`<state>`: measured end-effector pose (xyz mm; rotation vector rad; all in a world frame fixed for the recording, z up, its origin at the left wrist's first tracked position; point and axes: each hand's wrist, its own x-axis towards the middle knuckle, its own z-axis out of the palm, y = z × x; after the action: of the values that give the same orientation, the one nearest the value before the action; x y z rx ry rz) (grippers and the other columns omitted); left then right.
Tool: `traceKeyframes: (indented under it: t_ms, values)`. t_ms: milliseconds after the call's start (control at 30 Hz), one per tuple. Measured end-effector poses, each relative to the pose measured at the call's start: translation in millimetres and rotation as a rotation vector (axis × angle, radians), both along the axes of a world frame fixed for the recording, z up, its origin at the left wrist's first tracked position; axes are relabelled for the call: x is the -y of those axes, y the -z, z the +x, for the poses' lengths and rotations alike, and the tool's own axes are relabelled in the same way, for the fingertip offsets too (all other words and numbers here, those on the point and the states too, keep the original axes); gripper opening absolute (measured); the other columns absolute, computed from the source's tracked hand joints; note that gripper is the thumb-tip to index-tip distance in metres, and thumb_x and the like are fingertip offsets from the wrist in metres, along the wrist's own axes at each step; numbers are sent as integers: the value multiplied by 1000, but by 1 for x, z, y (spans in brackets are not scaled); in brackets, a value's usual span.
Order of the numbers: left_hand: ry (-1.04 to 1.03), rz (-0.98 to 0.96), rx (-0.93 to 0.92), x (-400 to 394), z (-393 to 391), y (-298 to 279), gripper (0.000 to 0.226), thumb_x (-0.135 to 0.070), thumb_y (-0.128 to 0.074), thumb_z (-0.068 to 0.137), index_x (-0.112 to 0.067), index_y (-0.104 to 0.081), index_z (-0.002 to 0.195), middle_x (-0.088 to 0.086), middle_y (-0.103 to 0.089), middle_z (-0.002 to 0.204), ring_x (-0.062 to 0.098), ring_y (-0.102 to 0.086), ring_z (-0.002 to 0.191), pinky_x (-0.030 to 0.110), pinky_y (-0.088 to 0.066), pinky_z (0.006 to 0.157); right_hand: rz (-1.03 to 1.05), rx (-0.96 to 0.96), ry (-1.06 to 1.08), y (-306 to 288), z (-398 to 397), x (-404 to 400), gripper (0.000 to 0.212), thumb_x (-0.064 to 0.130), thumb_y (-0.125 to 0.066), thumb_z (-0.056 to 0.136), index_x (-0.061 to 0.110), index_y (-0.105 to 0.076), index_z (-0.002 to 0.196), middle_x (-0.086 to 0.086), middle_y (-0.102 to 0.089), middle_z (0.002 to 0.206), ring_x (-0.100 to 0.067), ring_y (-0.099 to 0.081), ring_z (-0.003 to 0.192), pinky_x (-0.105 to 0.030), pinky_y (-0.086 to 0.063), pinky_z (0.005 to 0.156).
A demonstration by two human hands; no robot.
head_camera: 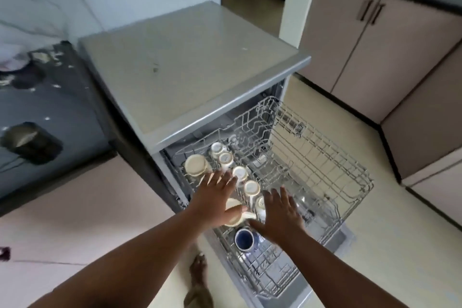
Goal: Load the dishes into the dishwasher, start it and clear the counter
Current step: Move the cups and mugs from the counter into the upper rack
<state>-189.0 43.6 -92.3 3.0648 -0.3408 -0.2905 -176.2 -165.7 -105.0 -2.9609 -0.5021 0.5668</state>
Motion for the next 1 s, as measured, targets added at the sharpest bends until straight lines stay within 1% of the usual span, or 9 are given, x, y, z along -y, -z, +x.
traceKeyframes:
  t_ms: [167, 233, 300, 333, 467, 533, 733, 833, 1000]
  values:
    - [-188, -22, 83, -33, -48, -42, 91, -77, -23, 87, -23, -3, 156, 4, 3, 163, 26, 14, 149, 44, 12, 120, 26, 92, -163, -35, -4, -35, 100, 75, -36, 85, 17, 3, 155, -12, 7, 163, -32, 18, 147, -45, 11, 117]
    - [-270, -26, 135, -50, -66, -59, 90, -76, -25, 88, -22, 0, 156, 4, 8, 163, 25, 18, 148, 42, 14, 119, 58, 144, -237, -50, -8, -56, 100, 76, -36, 84, 16, 0, 155, -12, 4, 163, -33, 16, 147, -46, 10, 117]
    - [-344, -12, 170, -67, -85, -74, 90, -74, -26, 89, -22, 3, 156, 3, 10, 163, 23, 20, 147, 41, 15, 118, 111, 226, -306, -64, -14, -79, 101, 77, -38, 83, 14, -9, 155, -14, -4, 162, -35, 9, 148, -48, 5, 118]
    - [-376, -8, 182, -76, -95, -80, 91, -75, -24, 88, -22, 4, 156, 2, 11, 162, 23, 21, 147, 40, 17, 117, 130, 255, -335, -71, -18, -91, 101, 77, -40, 82, 13, -11, 155, -14, -5, 162, -36, 8, 148, -48, 5, 118]
    - [-507, 10, 205, -116, -134, -95, 96, -83, -7, 80, -24, 11, 154, 0, 17, 160, 21, 28, 142, 40, 19, 116, 131, 264, -441, -95, -34, -140, 101, 79, -34, 82, 17, -3, 155, -10, 3, 163, -30, 17, 148, -44, 13, 116]
    - [-577, 28, 206, -135, -155, -99, 95, -83, -8, 82, -24, 11, 154, 1, 18, 160, 21, 29, 141, 42, 18, 116, 147, 291, -483, -104, -45, -163, 101, 80, -34, 81, 18, -4, 155, -9, 1, 163, -29, 17, 148, -44, 12, 117]
    - [-745, 10, 261, -191, -235, -113, 96, -84, -7, 81, -25, 15, 153, 0, 24, 158, 22, 29, 143, 42, 20, 115, 158, 337, -577, -127, -104, -230, 99, 78, -34, 83, 20, 1, 155, -8, 6, 163, -28, 19, 147, -44, 10, 118]
    - [-800, 18, 300, -224, -287, -128, 96, -84, -8, 81, -24, 16, 153, 0, 26, 157, 23, 29, 143, 43, 21, 116, 177, 346, -589, -136, -145, -266, 100, 80, -33, 82, 19, 0, 155, -9, 4, 163, -29, 18, 147, -46, 7, 119]
    - [-943, 26, 337, -283, -365, -149, 97, -83, -12, 83, -22, 22, 149, 3, 27, 156, 23, 30, 143, 42, 22, 114, 241, 374, -657, -150, -207, -329, 101, 81, -32, 80, 21, -3, 155, -7, 1, 164, -28, 18, 148, -45, 10, 117]
